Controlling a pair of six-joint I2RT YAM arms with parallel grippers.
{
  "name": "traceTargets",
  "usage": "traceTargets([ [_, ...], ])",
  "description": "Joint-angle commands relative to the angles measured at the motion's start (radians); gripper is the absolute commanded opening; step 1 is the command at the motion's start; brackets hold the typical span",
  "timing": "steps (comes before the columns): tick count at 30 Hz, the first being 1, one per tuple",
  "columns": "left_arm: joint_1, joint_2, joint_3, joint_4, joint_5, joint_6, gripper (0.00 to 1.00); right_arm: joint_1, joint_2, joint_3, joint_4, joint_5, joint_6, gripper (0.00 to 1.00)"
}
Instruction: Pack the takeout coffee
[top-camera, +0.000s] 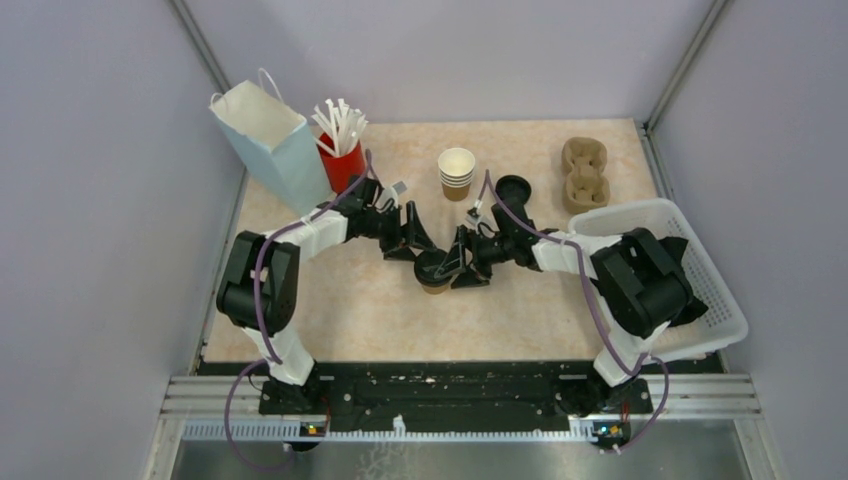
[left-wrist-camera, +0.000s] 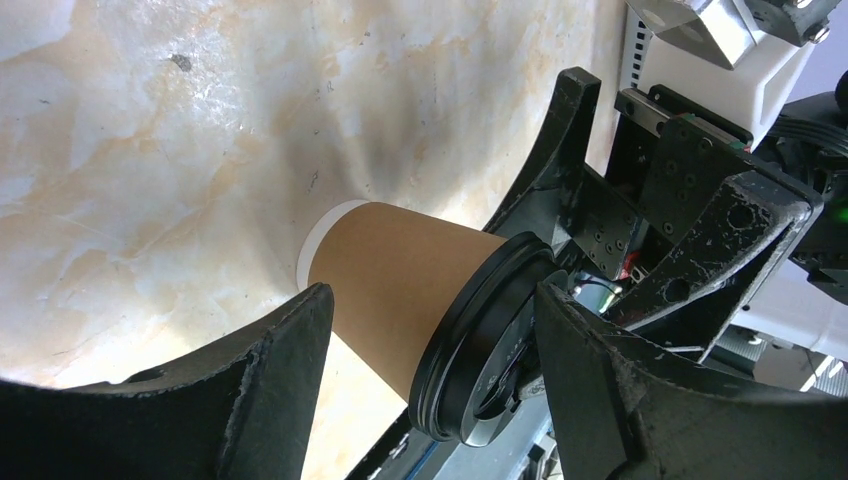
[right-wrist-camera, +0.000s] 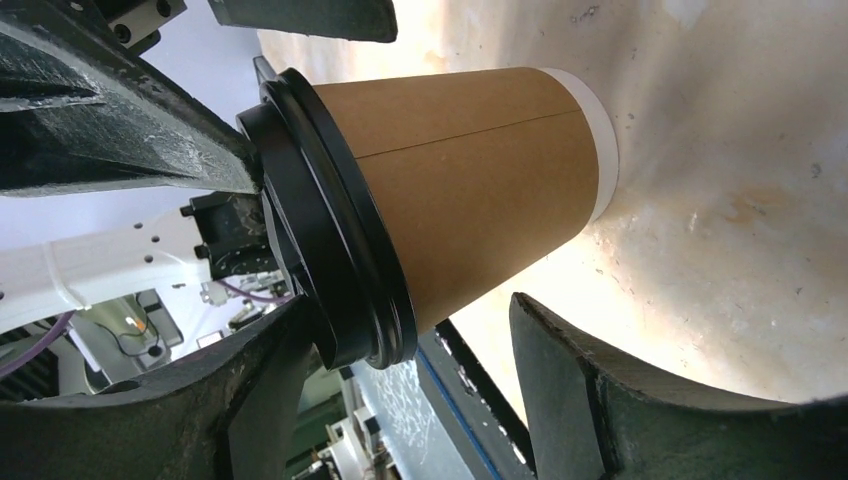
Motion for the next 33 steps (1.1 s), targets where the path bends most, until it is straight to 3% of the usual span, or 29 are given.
traceTargets([
  [1,0.011,-0.010,-0.066,0.005,-0.054,0.032,0.78,0.014,0.030,-0.029,0.025,0.043,-0.035,0.70],
  [5,0.015,-0.013,-0.091,0.015,-0.055,0.032,0.78,0.014,0.029,-0.049,0.048,0.037,-0.052,0.69],
  [12,0.015,-0.021,-0.067,-0.002,-0.049,0.032,0.78,0.014,-0.068,0.041,0.042,-0.044,0.025,0.80],
  [17,0.015,-0.021,-0.069,-0.003,-0.047,0.029,0.78,0.016,-0.057,-0.014,0.122,-0.078,0.047,0.81],
  [33,0.015,-0.015,-0.076,0.000,-0.053,0.031,0.78,0.023,0.038,-0.049,0.131,-0.057,-0.002,0.73],
])
